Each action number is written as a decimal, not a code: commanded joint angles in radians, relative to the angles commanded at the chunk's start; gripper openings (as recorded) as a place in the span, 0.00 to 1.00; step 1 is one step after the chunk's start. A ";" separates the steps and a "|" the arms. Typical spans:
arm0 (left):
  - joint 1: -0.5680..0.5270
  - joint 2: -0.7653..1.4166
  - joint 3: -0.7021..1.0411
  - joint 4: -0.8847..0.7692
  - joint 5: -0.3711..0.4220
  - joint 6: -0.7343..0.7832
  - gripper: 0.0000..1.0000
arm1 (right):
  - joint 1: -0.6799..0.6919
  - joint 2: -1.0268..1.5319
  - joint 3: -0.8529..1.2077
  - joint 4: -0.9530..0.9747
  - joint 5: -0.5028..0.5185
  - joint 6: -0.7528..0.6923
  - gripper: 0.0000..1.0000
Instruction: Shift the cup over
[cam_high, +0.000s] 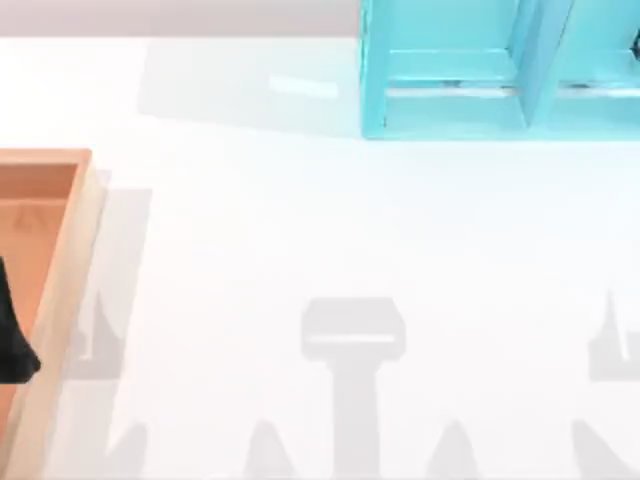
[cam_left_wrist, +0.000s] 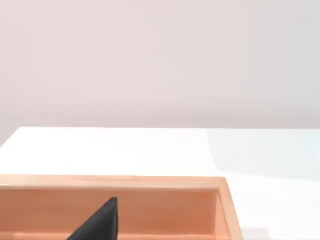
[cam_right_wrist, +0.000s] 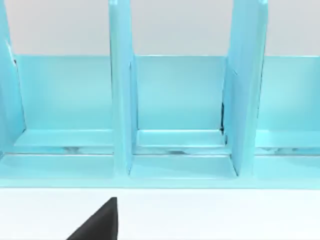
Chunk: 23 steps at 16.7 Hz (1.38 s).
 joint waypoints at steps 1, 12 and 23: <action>0.000 0.000 0.000 0.000 0.000 0.000 1.00 | 0.000 0.000 0.000 0.000 0.000 0.000 1.00; 0.000 0.000 0.000 0.000 0.000 0.000 1.00 | -0.086 0.575 0.507 -0.421 0.000 -0.078 1.00; 0.000 0.000 0.000 0.000 0.000 0.000 1.00 | -0.219 1.605 1.305 -1.097 0.009 -0.207 1.00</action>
